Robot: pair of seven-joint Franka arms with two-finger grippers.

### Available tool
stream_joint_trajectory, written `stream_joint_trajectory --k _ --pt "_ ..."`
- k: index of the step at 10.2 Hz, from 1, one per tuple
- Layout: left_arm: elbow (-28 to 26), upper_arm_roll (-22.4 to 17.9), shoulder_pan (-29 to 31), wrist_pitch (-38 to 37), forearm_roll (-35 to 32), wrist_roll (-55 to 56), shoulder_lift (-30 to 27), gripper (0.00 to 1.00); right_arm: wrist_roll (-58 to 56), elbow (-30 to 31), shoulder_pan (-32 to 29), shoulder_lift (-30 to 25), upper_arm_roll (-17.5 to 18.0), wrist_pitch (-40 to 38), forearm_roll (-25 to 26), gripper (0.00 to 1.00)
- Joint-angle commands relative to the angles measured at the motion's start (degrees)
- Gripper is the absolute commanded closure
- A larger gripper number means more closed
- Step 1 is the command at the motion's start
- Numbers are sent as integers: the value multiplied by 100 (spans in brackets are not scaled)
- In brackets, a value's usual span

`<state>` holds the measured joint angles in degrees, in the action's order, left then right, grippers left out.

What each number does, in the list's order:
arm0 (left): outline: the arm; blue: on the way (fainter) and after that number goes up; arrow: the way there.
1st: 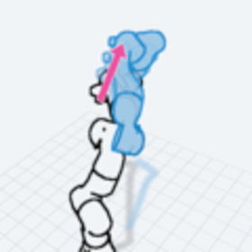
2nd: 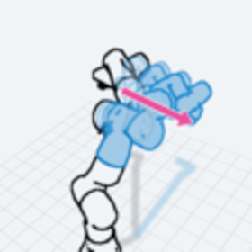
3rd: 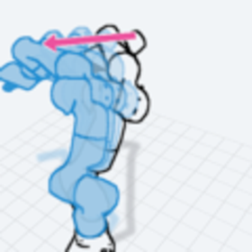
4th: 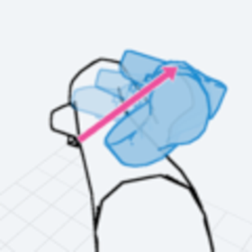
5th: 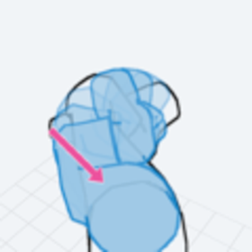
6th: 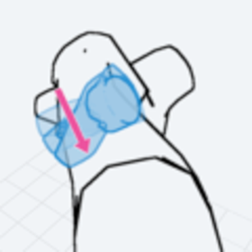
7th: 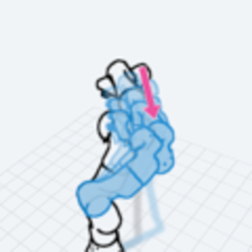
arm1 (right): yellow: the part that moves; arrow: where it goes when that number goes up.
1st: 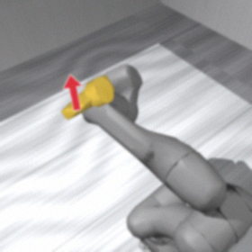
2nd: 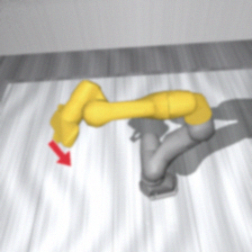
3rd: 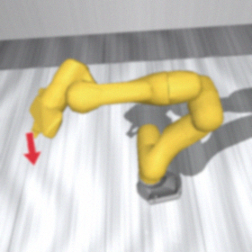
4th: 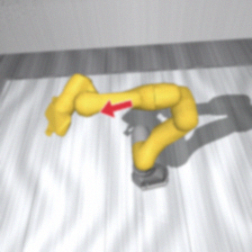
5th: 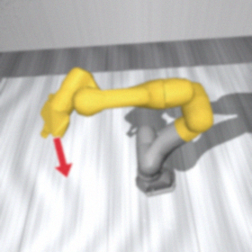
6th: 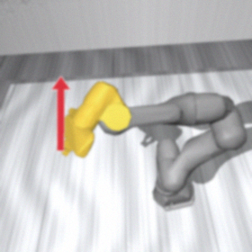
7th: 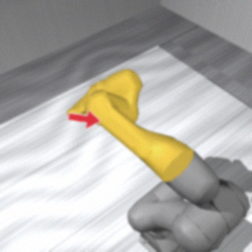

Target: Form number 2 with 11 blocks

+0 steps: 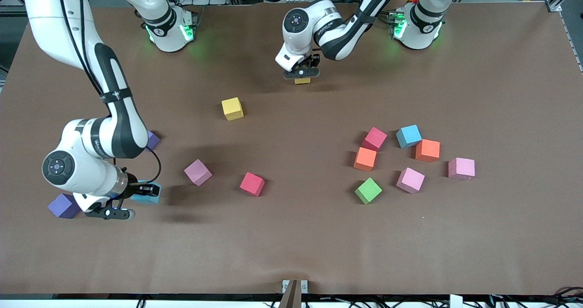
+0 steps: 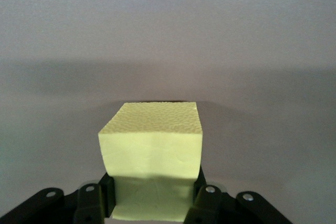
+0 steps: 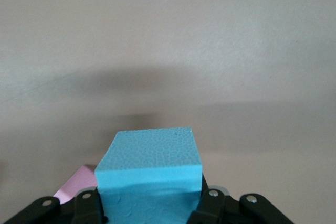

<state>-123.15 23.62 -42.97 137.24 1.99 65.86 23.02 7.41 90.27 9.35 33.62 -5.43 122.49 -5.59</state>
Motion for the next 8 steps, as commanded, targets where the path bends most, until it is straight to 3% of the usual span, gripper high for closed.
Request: stream_joint_trajectory --k 1,8 --pt "107 -59 -115 -84 -120 -108 97 100 182 640 207 -627 -10 3 -30 42" --pt "186 -59 -150 110 -155 -117 317 100 -521 1598 699 -1567 -28 99 -4 42"
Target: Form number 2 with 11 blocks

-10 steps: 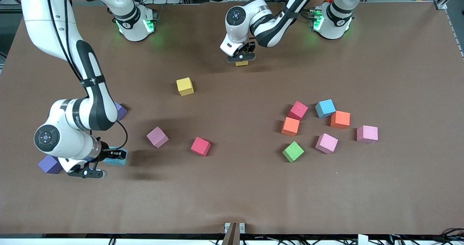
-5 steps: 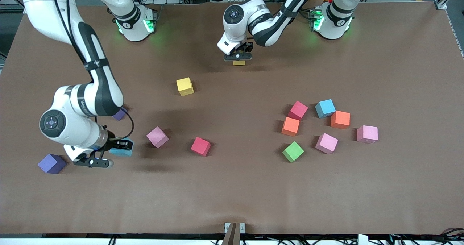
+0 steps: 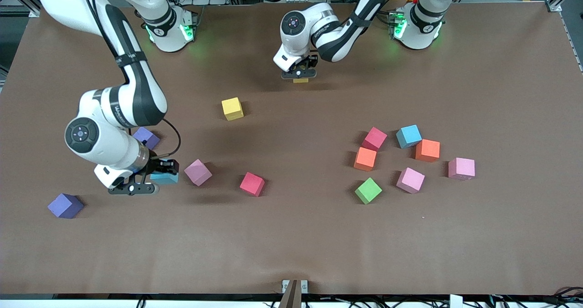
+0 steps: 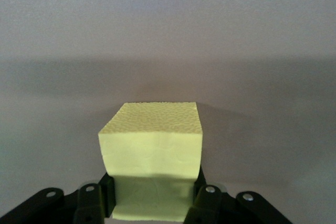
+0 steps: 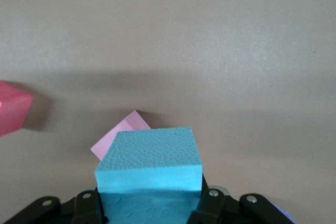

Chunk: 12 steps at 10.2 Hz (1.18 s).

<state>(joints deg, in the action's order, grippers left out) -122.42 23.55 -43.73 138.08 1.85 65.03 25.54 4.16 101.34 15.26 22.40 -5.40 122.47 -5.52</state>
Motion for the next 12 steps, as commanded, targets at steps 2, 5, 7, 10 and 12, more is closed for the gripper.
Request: stream_joint_trajectory --k 2,5,7,10,12 --pt "139 -61 -91 26 -141 -35 74 100 -406 710 196 -736 -32 93 -10 42" --pt "219 -88 -83 26 -307 -35 135 0 -618 1071 301 -1149 -23 102 -10 42" --pt "210 -79 -65 -9 -396 -35 -74 0 -802 1334 398 -1413 -23 128 -19 42" --pt "201 -44 5 -464 -414 35 -846 0 -838 1598 679 -1695 -23 128 -19 42" --pt "210 -61 241 -1071 -414 44 -1418 0 -865 1783 994 -1853 -23 137 -28 42"
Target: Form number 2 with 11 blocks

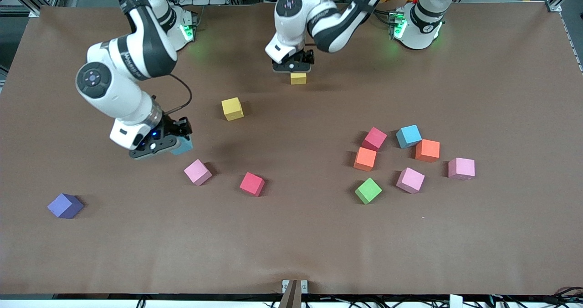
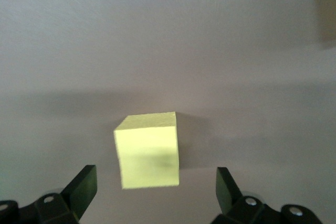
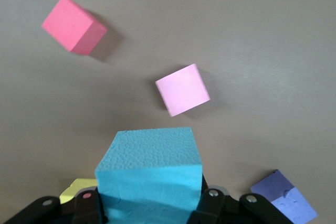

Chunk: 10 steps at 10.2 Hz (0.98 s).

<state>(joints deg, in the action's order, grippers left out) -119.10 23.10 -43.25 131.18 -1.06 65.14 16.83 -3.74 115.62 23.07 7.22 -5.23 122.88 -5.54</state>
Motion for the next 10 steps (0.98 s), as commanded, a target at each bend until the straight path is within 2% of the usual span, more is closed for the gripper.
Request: stream_joint_trajectory --k 1,3,5,6,7,8,10 --pt "-122 -25 507 -443 -122 34 -688 0 -74 417 303 -379 -40 122 -27 42" --pt "-96 -34 1271 -444 -270 -123 -847 0 -83 435 697 -397 -40 157 -27 42" --pt "53 -130 1887 -444 -509 -1243 -813 0 -170 435 1189 -397 -40 245 -27 44" --pt "175 -418 2108 -444 -518 -2197 -734 0 -197 444 1487 -371 -40 289 -27 45" --pt "368 -821 2153 -444 -518 -3286 -603 0 -223 531 1716 -371 -40 333 -18 46" --pt "544 -1112 2154 -444 -422 -3741 -480 0 -258 732 1875 -423 -23 429 -9 46" --pt "572 -1316 2145 -391 -421 -3807 -313 0 -478 1023 2227 -476 -22 526 17 47"
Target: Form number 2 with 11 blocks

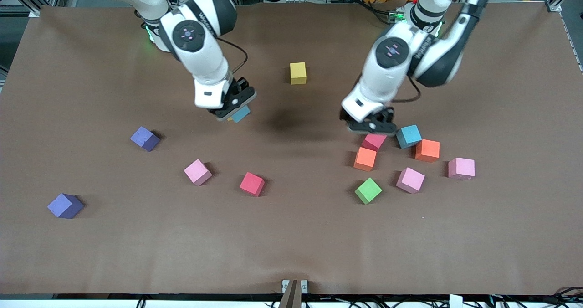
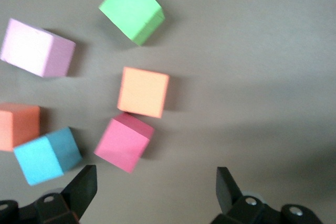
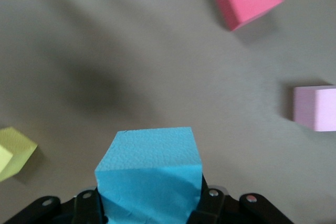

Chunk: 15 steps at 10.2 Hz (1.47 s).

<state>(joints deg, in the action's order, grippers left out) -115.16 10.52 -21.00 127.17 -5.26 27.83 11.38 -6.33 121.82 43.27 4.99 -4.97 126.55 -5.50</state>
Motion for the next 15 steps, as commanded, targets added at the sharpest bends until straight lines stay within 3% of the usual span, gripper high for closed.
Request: stream_joint_trajectory --k 1,5,15 --pt "291 -207 -167 44 -11 -94 390 0 -307 500 426 -244 -48 186 23 47" --pt "449 -261 -185 404 -54 -908 830 0 -334 738 1103 -209 -30 256 541 47" --pt "609 -419 -97 668 -11 -1034 1384 0 -334 835 2291 775 -30 1232 752 50"
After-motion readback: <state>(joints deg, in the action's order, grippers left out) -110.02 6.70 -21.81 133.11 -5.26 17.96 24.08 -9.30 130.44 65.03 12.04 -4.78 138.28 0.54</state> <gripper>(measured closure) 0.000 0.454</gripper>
